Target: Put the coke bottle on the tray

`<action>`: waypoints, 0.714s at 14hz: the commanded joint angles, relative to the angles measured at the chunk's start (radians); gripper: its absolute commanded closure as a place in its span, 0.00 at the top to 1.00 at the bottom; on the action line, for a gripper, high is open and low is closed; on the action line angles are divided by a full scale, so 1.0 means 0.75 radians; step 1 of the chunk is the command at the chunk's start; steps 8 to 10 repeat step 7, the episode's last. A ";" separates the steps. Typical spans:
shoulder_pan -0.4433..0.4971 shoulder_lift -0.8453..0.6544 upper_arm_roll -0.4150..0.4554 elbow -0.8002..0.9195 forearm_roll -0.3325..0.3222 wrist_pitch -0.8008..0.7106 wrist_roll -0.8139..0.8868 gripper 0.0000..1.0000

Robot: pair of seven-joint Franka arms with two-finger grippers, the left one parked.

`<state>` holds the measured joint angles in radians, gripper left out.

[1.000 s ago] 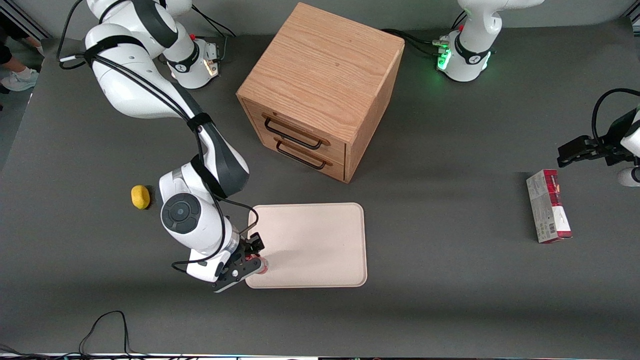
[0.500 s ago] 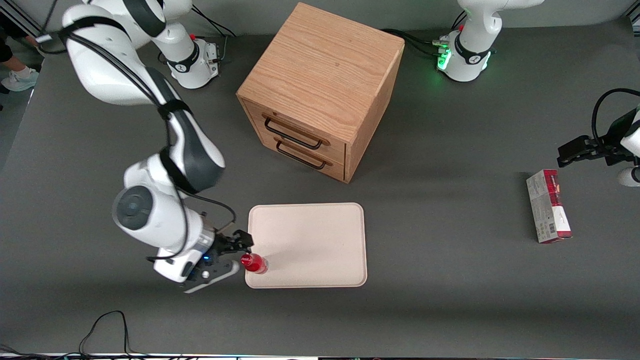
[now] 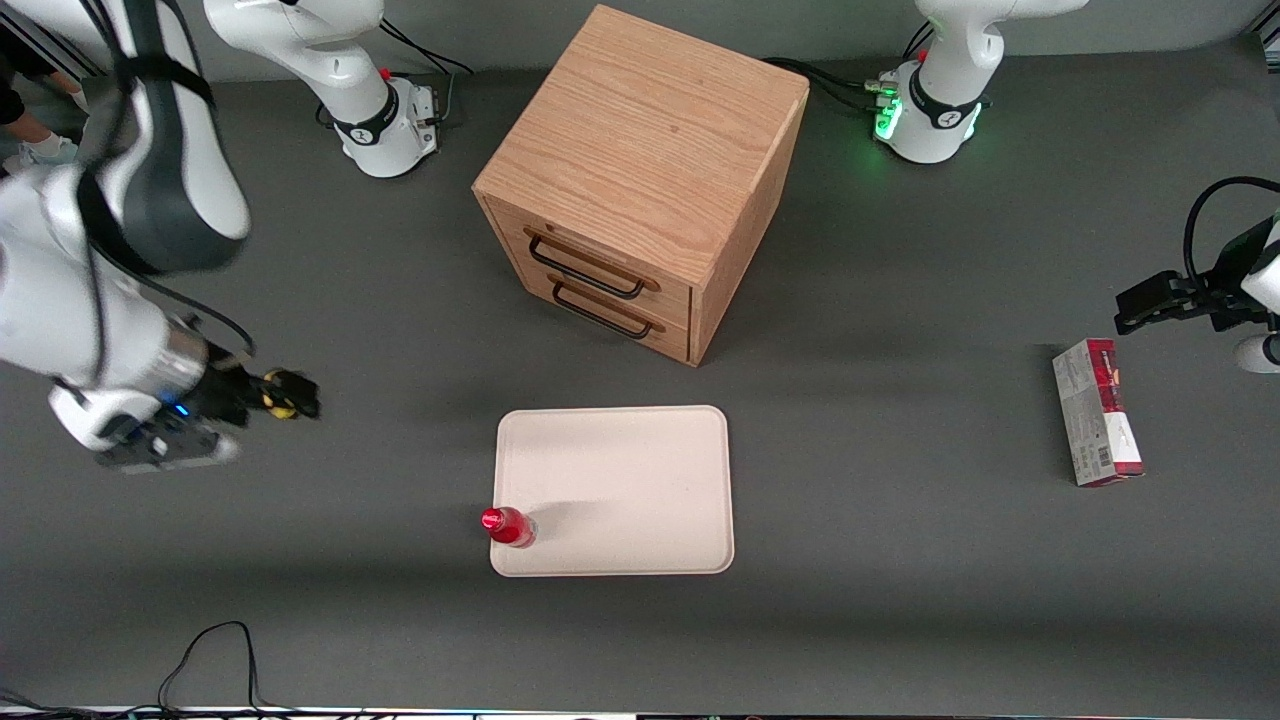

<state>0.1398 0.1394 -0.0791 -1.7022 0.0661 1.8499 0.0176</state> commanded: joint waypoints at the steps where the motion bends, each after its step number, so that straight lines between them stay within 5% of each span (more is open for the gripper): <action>1: 0.016 -0.226 -0.023 -0.123 -0.002 -0.136 0.005 1.00; 5: 0.016 -0.260 -0.027 0.030 -0.035 -0.333 0.024 1.00; 10: 0.016 -0.258 -0.027 0.054 -0.035 -0.348 0.028 1.00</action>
